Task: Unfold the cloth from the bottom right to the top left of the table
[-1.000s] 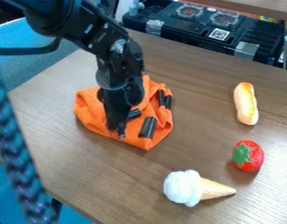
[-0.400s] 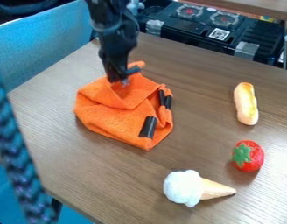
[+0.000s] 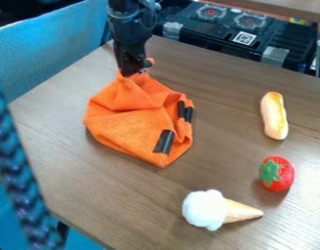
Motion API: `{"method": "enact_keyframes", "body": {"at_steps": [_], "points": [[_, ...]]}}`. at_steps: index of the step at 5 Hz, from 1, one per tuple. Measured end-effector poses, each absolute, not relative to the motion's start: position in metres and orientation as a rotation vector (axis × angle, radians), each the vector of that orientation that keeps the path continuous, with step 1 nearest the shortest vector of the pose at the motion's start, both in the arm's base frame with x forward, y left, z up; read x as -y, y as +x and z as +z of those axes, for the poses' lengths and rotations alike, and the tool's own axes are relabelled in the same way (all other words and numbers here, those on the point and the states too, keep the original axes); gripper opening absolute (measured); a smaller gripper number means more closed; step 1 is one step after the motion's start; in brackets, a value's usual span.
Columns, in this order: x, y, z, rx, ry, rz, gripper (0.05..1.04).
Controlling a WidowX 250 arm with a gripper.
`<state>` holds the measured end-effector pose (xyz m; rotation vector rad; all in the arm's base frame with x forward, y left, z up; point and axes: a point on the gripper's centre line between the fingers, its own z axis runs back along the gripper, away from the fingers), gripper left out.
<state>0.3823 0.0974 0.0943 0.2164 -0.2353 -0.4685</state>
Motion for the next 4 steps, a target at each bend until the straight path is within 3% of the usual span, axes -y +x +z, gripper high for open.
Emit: {"method": "enact_keyframes", "body": {"at_steps": [3, 4], "points": [[-0.158, 0.436, 0.109, 0.221, 0.158, -0.23, 0.051], [-0.173, 0.436, 0.106, 0.177, 0.123, -0.118, 0.065]]}}
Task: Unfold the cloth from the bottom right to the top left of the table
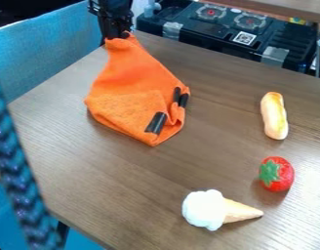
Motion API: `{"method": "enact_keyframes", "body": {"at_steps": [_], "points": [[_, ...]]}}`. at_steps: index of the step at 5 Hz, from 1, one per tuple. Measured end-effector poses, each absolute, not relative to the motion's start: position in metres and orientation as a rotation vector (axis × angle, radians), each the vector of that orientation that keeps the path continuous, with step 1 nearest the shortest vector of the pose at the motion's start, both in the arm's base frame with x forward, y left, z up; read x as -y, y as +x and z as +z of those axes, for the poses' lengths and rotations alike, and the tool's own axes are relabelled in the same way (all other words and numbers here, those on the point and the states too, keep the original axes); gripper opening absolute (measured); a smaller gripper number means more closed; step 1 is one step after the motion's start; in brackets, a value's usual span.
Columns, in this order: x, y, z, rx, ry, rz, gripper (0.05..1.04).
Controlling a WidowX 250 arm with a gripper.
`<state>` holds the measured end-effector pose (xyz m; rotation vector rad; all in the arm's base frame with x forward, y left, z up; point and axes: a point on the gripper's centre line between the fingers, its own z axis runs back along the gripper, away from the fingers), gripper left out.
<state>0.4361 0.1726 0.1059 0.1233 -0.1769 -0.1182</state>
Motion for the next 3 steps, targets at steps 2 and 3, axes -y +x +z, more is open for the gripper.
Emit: {"method": "enact_keyframes", "body": {"at_steps": [2, 3], "points": [[-0.188, 0.43, 0.104, 0.148, -0.021, 0.141, 0.437], [-0.188, 0.428, 0.089, 0.172, -0.041, 0.148, 0.737]]}}
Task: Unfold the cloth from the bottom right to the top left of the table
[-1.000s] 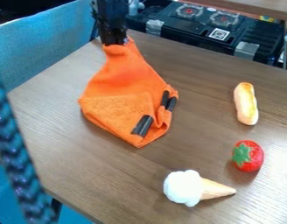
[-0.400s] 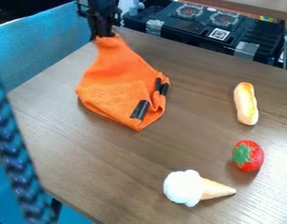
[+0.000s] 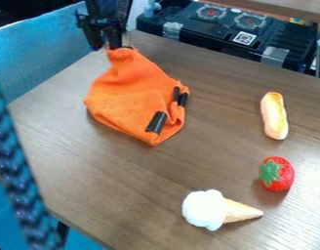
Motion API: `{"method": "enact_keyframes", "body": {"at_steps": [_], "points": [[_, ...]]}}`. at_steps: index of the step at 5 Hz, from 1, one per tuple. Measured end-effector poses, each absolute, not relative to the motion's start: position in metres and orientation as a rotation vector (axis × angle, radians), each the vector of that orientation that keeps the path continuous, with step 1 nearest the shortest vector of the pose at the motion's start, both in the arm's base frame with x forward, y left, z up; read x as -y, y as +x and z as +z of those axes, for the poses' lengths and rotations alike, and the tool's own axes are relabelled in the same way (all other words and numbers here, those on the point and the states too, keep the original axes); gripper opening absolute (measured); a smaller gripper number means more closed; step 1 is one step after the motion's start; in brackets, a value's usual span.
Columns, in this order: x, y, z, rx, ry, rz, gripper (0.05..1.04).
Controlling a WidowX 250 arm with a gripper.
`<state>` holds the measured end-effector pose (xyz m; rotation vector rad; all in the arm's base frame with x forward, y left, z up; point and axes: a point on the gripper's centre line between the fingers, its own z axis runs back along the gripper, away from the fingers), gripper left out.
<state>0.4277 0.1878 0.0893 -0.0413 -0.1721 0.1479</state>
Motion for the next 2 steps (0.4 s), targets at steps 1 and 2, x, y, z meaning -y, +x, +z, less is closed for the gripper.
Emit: {"method": "enact_keyframes", "body": {"at_steps": [1, 2], "points": [[-0.187, 0.423, 0.118, 0.267, -0.038, 0.135, 0.983], [-0.196, 0.406, 0.145, 0.351, -0.062, 0.146, 1.001]]}}
